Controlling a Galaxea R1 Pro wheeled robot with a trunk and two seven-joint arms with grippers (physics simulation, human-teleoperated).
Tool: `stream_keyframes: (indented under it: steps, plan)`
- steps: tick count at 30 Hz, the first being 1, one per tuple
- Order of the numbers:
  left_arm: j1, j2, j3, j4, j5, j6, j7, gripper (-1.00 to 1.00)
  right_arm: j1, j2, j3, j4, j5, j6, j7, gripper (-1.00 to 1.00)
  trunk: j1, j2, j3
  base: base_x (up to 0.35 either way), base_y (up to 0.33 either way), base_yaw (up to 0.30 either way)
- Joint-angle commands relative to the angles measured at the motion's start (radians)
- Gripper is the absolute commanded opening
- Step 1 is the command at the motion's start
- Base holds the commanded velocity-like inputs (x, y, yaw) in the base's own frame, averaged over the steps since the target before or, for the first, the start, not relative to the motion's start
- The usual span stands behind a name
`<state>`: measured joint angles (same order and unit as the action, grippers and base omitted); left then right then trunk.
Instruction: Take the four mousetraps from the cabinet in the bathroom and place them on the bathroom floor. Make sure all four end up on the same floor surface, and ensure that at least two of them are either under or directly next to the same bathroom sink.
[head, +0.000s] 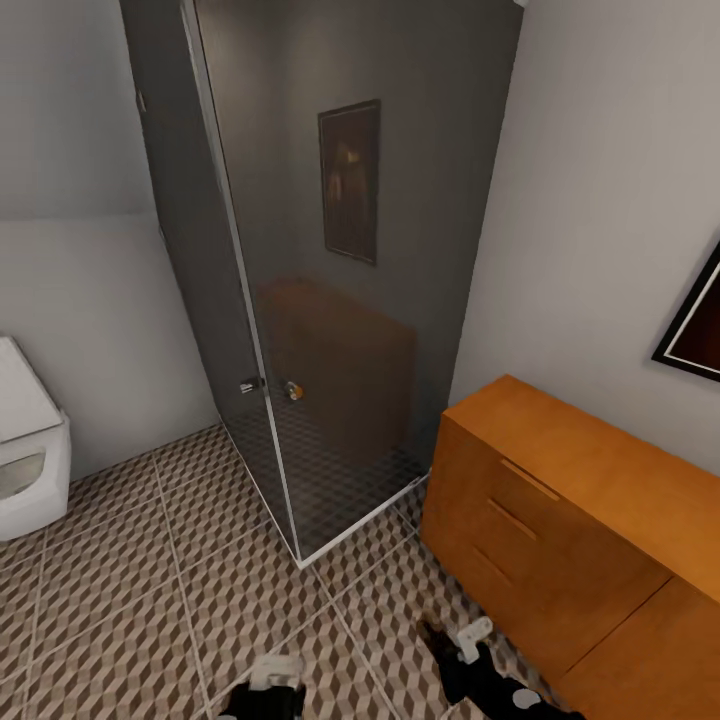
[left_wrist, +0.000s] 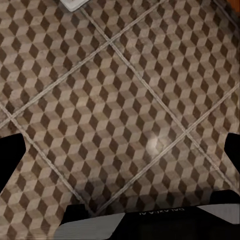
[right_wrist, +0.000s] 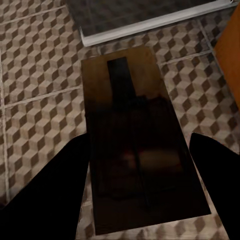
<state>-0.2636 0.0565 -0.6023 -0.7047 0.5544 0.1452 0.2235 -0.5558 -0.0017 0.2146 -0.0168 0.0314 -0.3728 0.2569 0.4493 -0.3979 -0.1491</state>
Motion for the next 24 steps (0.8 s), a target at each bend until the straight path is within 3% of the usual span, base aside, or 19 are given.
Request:
stream_keyframes:
  steps: [1, 3, 9, 13, 16, 19, 23, 24]
  plan:
    - [-0.001, 0.002, -0.007, -0.02, 0.009, 0.043, 0.011, 1.0, 0.017, 0.002, -0.001, 0.001, 0.001, -0.018, -0.003, -1.0, 0.001, -0.002, -0.002, 0.0, 0.0, 0.0]
    - [-0.003, 0.002, -0.002, -0.049, 0.009, 0.097, 0.019, 1.0, 0.054, 0.004, -0.002, 0.001, 0.001, -0.042, -0.008, -1.0, 0.001, -0.002, -0.002, 0.0, 0.0, 0.0]
    - [-0.003, 0.005, 0.011, -0.069, 0.008, 0.129, 0.036, 1.0, 0.138, -0.001, -0.003, 0.003, -0.001, -0.13, -0.033, -1.0, 0.001, -0.002, -0.002, 0.0, 0.0, 0.0]
    - [-0.003, 0.009, 0.012, -0.069, 0.007, 0.132, 0.038, 1.0, 0.199, -0.011, -0.004, 0.003, -0.009, -0.243, -0.114, -1.0, 0.001, -0.002, -0.002, 0.0, 0.0, 0.0]
    - [-0.003, 0.018, 0.012, -0.069, 0.007, 0.132, 0.039, 1.0, 0.218, -0.012, -0.004, 0.003, -0.021, -0.273, -0.167, -1.0, 0.001, -0.002, -0.002, 0.0, 0.0, 0.0]
    - [-0.003, 0.041, 0.011, -0.067, 0.008, 0.131, 0.038, 1.0, 0.228, -0.012, -0.006, -0.001, -0.081, -0.289, -0.222, -1.0, 0.001, -0.002, -0.002, 0.0, 0.0, 0.0]
    - [-0.003, 0.065, 0.009, -0.053, 0.008, 0.099, 0.038, 1.0, 0.232, -0.005, -0.006, -0.005, -0.177, -0.292, -0.24, -1.0, 0.001, -0.002, -0.002, 0.0, 0.0, 0.0]
    - [-0.003, 0.067, 0.009, -0.048, 0.008, 0.091, 0.038, 1.0, 0.232, -0.005, -0.006, -0.006, -0.182, -0.293, -0.24, -1.0, 0.001, -0.002, -0.002, 0.0, 0.0, 0.0]
